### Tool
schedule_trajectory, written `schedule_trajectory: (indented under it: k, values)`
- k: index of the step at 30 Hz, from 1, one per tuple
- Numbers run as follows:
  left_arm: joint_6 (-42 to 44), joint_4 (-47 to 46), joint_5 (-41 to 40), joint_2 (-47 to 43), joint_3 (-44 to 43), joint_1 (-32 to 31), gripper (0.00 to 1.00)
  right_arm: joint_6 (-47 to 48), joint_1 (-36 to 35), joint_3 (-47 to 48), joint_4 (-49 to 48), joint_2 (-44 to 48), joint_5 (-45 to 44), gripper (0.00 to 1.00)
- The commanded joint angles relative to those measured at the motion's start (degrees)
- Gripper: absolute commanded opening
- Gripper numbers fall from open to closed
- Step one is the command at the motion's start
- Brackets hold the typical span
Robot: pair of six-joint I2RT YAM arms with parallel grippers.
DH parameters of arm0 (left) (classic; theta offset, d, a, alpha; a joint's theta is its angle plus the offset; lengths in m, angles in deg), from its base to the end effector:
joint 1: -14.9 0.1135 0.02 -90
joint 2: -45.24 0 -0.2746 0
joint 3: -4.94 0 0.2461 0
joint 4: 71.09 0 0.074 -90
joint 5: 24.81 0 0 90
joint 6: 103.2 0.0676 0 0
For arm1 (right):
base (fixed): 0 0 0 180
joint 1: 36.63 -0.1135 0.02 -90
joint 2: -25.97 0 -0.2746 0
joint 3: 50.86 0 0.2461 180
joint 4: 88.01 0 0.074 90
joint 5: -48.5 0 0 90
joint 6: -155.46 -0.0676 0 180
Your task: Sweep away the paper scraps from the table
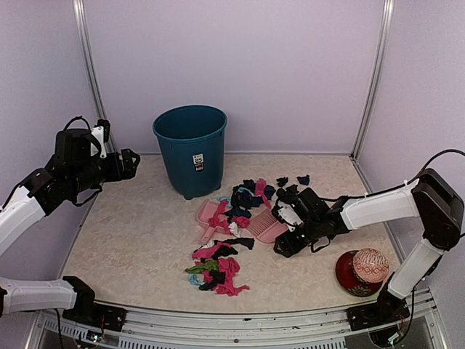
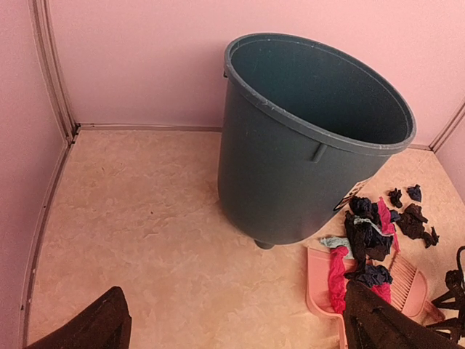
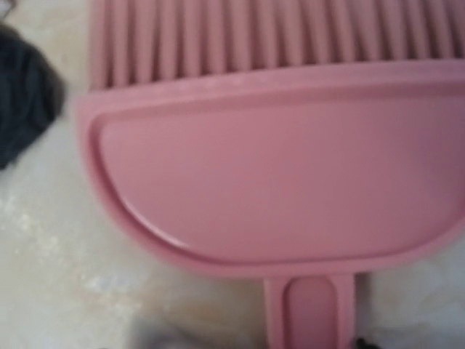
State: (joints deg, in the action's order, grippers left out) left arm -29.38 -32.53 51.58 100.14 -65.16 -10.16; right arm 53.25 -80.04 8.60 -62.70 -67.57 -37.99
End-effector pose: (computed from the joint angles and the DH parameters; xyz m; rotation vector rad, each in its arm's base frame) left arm 0.2131 -0.0821 0.3473 -0.0016 1.9739 -0.2358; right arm 0.2244 0.2180 0.1279 -0.7387 2.5627 0.4128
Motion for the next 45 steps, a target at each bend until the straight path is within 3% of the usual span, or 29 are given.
schedule_trajectory:
  k: [1,7,17,26,45]
  values:
    - [0.8,-1.1,-0.5,-0.7,0.4,0.1,0.99,-2.5,-2.5,-0.9,6.1,-0.6,-3.2,0.66]
    - [0.7,-1.0,-0.3,-0.5,0.5,0.1,0.99,-3.8,-3.4,-0.3,6.9,-1.2,-7.1,0.51]
    - [0.4,-1.1,-0.3,0.0,0.4,0.1,0.99,-5.5,-5.7,1.8,11.3,-3.1,-15.8,0.35]
    - [0.4,-1.2,0.2,0.3,0.4,0.1,0.99,-7.3,-6.5,2.6,12.5,-4.2,-18.1,0.0]
    - [-2.1,-2.7,3.3,-0.1,0.6,0.2,0.99,-10.6,-6.6,0.5,17.9,12.6,-22.9,0.0]
